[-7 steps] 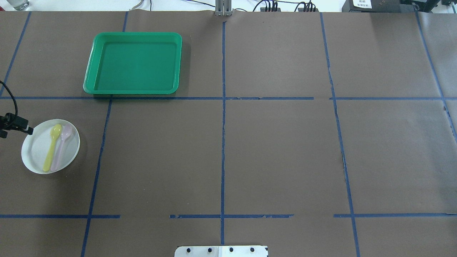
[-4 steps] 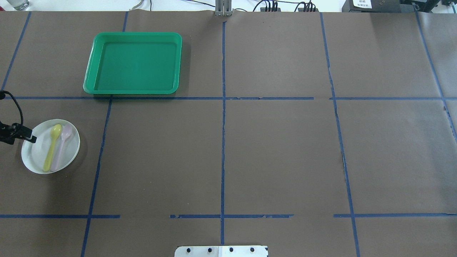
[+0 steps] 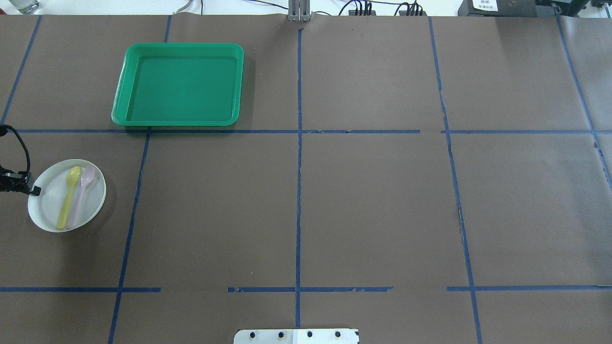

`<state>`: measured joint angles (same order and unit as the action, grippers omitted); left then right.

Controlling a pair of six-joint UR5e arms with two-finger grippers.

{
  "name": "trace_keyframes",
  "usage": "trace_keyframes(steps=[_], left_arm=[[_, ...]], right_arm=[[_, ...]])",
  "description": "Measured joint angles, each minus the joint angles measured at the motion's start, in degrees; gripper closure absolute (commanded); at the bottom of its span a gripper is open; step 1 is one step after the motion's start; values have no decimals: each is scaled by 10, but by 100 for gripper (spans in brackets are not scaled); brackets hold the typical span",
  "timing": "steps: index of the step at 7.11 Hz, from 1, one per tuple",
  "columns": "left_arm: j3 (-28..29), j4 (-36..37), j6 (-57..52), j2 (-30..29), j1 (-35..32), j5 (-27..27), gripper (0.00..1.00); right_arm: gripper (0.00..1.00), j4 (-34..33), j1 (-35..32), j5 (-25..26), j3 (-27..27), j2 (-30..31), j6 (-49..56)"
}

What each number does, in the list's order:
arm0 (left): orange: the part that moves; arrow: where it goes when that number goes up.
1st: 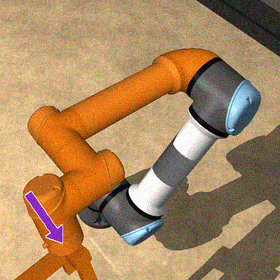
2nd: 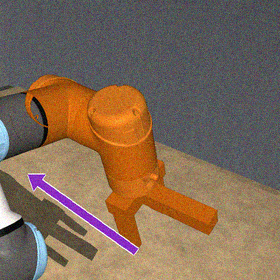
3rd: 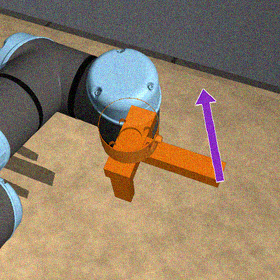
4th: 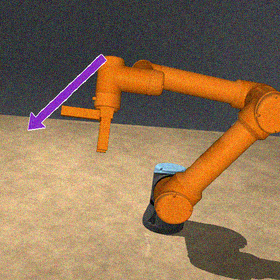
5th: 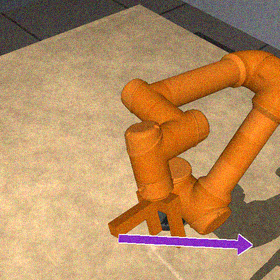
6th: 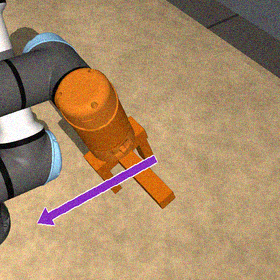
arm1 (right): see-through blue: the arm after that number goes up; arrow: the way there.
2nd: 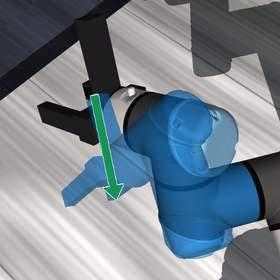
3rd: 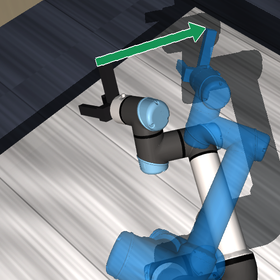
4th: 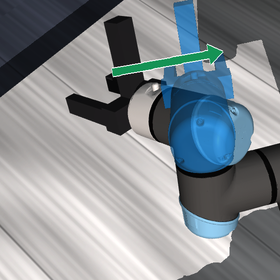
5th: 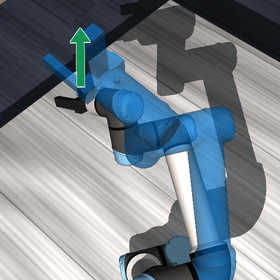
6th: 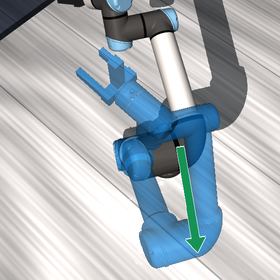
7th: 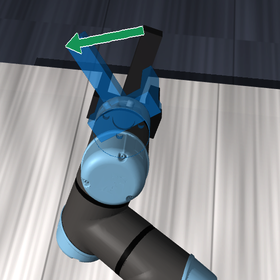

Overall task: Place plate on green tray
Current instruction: 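Move the left gripper to the white plate's rim and grasp it, then lift the plate with the left gripper and carry it over the green tray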

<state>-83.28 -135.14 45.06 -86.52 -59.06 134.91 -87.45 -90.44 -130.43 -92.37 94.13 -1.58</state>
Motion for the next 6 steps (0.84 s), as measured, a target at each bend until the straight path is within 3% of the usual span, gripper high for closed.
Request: trace_keyframes(steps=[2, 4, 5, 6], left_arm=[[-39, -1, 23, -1, -2, 22, 100], [-86, -2, 105, -27, -31, 80, 100], [-81, 0, 157, -70, -53, 92, 100], [-40, 2, 220, -137, -62, 93, 100]], right_arm=[[0, 0, 0, 0, 0, 0, 0], [0, 0, 0, 0, 0, 0, 0], [0, 0, 0, 0, 0, 0, 0], [0, 0, 0, 0, 0, 0, 0]])
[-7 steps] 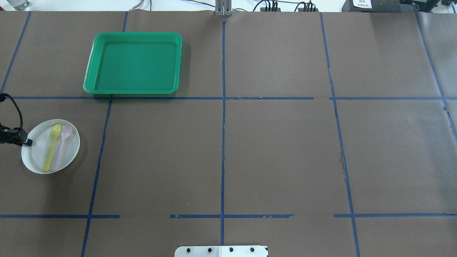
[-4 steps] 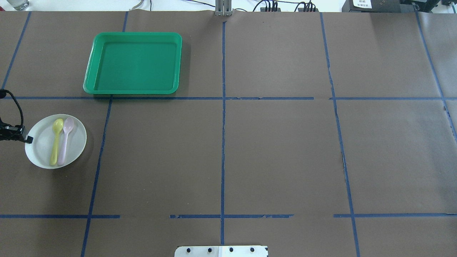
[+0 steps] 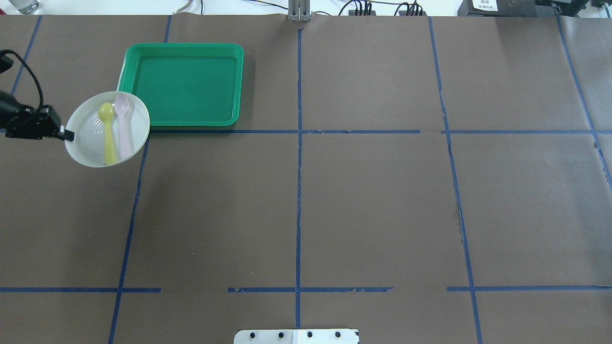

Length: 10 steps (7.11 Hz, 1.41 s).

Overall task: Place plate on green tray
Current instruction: 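Lift the plate with the left gripper and carry it over the green tray, then lower the plate onto the green tray and open the left gripper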

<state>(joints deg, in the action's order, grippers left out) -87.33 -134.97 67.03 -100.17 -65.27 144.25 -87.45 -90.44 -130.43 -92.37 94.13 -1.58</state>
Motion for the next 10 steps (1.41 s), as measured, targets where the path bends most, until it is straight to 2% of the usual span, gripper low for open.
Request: trace_keyframes(steps=[2, 4, 6, 7, 8, 10], left_arm=[[141, 11, 89, -148, 0, -30, 100], [225, 20, 113, -219, 14, -81, 100], [280, 17, 133, -256, 51, -120, 100], [289, 15, 138, -260, 67, -131, 45], [291, 13, 139, -258, 76, -135, 9], [283, 12, 132, -242, 74, -138, 11]], right_arm=[[0, 0, 0, 0, -1, 0, 0], [0, 0, 0, 0, -1, 0, 0], [0, 0, 0, 0, -1, 0, 0], [0, 0, 0, 0, -1, 0, 0], [0, 0, 0, 0, 0, 0, 0], [0, 0, 0, 0, -1, 0, 0]])
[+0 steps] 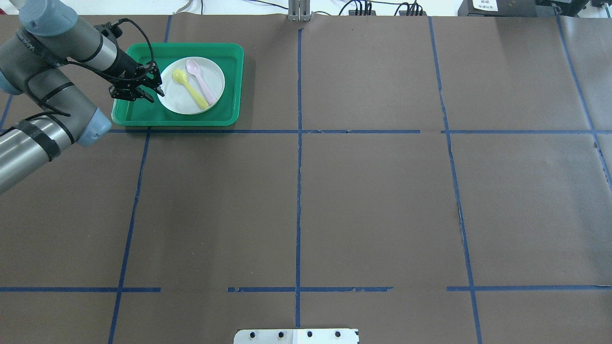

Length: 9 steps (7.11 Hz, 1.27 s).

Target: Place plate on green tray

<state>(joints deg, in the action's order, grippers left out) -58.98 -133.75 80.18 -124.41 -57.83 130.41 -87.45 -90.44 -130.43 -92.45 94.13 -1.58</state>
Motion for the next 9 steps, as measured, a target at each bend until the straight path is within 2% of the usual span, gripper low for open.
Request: trace_keyframes(steps=[2, 4, 6, 9], left_arm=[[-50, 14, -89, 57, -48, 3, 12], [-102, 86, -295, 126, -117, 6, 12], [-121, 162, -510, 166, -188, 6, 12], [-131, 233, -747, 211, -300, 5, 12]], right_arm=[[0, 0, 0, 0, 0, 0, 0], [0, 0, 0, 0, 0, 0, 0], [0, 0, 0, 0, 1, 0, 0], [0, 0, 0, 0, 0, 0, 0]])
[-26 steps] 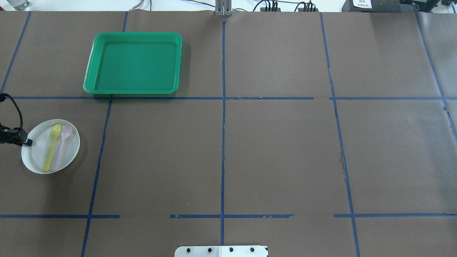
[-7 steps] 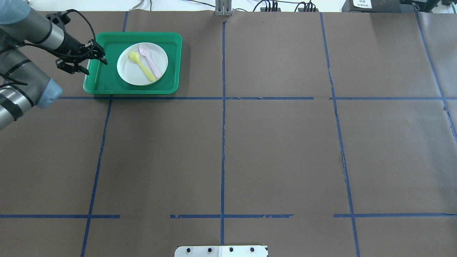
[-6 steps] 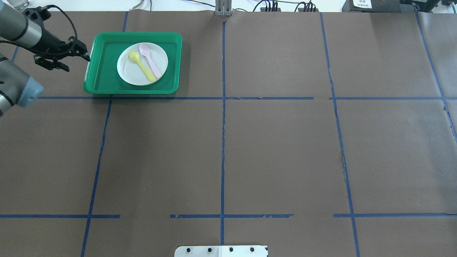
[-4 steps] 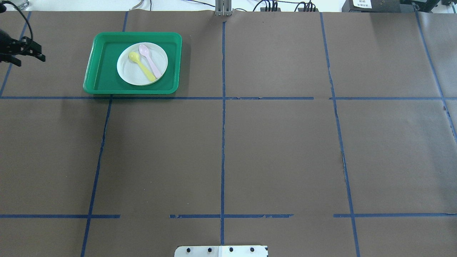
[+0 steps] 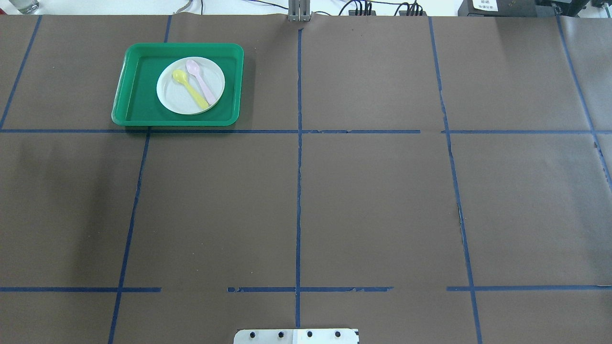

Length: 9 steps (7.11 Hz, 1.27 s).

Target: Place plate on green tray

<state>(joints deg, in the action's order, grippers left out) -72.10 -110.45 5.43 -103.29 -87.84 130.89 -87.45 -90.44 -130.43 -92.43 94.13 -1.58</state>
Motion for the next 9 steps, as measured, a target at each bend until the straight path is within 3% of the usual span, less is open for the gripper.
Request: trace_keyframes(steps=[2, 3, 9], left_arm=[[-26, 78, -96, 9, -61, 0, 0], [-35, 104, -118, 13, -74, 0, 0], [-84, 105, -128, 77, -81, 2, 0]], right_arm=[[0, 0, 0, 0, 0, 0, 0], [0, 0, 0, 0, 0, 0, 0], [0, 0, 0, 0, 0, 0, 0]])
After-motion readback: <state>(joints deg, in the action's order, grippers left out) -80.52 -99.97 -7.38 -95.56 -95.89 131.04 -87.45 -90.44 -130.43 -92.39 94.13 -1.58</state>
